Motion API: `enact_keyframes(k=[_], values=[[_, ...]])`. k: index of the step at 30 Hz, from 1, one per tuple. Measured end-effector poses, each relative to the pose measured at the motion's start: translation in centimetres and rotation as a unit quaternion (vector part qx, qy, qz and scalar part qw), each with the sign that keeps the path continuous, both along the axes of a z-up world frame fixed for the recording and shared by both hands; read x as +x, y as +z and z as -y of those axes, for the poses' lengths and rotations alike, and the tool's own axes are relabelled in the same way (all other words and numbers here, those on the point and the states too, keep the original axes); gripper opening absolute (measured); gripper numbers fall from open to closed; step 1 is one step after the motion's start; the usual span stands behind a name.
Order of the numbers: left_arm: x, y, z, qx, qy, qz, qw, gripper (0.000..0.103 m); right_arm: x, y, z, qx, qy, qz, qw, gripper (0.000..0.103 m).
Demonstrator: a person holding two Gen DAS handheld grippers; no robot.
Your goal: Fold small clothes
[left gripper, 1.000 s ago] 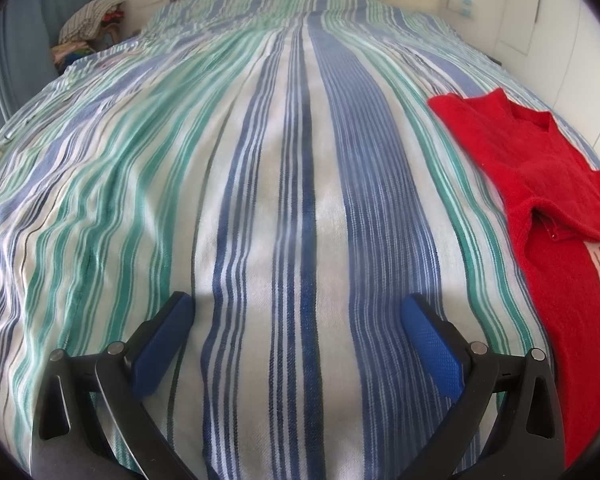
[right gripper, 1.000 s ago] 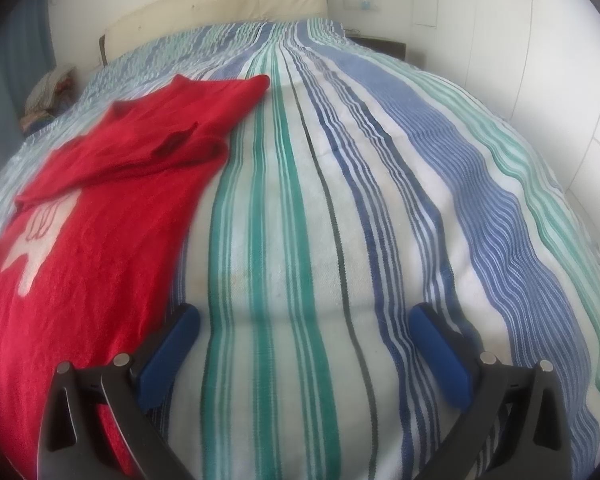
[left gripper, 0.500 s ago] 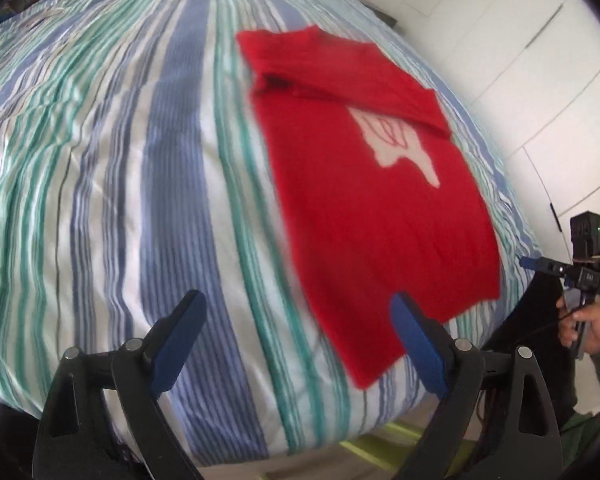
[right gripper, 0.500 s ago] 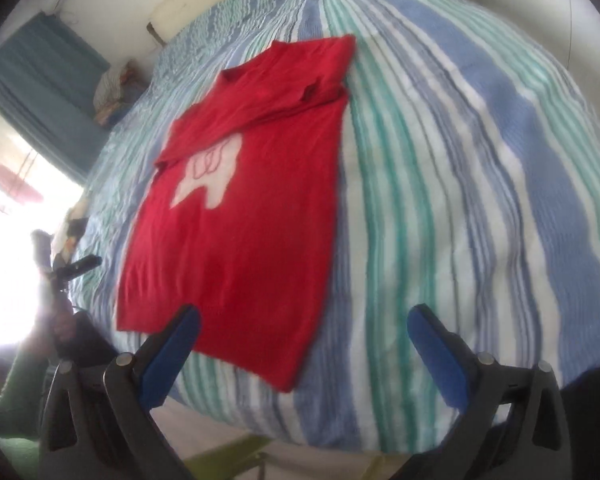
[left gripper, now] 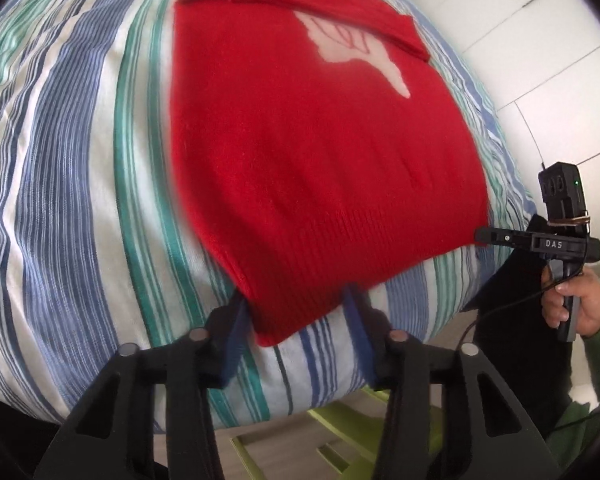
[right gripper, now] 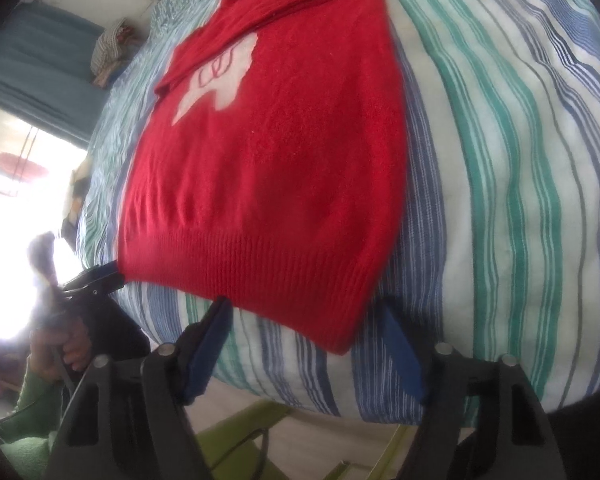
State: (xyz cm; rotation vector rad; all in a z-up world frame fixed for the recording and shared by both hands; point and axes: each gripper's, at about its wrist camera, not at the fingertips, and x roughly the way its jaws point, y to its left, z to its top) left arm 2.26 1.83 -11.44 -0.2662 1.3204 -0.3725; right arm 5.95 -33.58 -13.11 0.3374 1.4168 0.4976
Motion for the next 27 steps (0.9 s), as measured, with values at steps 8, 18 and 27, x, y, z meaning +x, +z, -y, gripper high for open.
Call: enact_keyframes(k=[8, 18, 27], values=[[1.1, 3.6, -3.2, -0.130, 0.064, 0.008, 0.9894, 0.005, 0.3, 2.3, 2.0, 0.052, -0.046, 0.010, 0.998, 0.006], [19.4, 9.1, -6.1, -0.106, 0.119, 0.146, 0.9765, 0.005, 15.3, 10.7, 2.4, 0.107, -0.101, 0.160, 0.976, 0.006], [35.1, 5.9, -6.6, 0.009, 0.173, 0.141, 0.9747, 0.034, 33.4, 8.1, -0.8, 0.055, -0.157, 0.201, 0.965, 0.006]])
